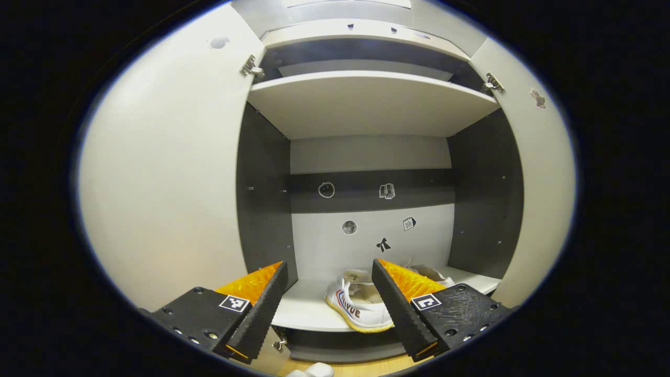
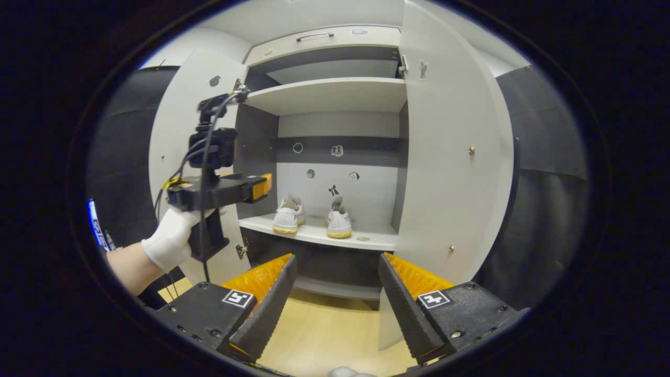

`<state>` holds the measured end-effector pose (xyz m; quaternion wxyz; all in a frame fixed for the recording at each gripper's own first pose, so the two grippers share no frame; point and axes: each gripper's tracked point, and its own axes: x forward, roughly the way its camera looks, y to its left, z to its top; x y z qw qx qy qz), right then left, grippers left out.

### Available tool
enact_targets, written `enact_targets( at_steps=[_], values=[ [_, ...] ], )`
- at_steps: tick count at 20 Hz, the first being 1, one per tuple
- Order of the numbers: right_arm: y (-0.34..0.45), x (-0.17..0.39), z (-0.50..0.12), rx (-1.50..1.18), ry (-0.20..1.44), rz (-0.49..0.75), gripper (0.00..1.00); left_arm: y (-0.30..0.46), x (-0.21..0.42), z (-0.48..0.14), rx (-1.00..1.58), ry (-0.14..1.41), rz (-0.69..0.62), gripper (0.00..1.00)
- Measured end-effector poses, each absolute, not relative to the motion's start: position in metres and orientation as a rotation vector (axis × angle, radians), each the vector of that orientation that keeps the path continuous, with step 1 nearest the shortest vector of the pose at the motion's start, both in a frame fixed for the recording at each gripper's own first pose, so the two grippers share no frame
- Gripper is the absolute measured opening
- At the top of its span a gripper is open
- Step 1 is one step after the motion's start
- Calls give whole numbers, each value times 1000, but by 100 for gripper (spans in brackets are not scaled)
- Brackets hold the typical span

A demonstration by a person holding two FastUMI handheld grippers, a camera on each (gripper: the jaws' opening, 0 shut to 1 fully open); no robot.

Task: Grab one shoe with the right hand and put it into the shoe cabinet, grab the other shoe with the left hand and put it into the shoe cabinet; then close the right door with the right hand and the left door with the left hand.

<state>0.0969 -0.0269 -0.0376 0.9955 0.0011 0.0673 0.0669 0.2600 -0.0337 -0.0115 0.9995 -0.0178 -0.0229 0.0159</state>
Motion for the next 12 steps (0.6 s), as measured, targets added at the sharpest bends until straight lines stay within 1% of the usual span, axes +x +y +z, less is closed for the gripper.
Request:
enact_targets(
  at_steps=[1,2,8,12],
  values=[
    [-27,93,-37,0,134,126,99,-36,241,-14,-44,-37,16,100],
    [-27,88,-37,0,132,117,99,-38,223,-18,-43,-32,5,96],
    [-31,44,-42,18,136,50,99,-37,123,-32,41,-12,-48,96],
    [-44,11,-54,26,153,-22,99,-43,55,-53,17,51,-112,96]
  ],
)
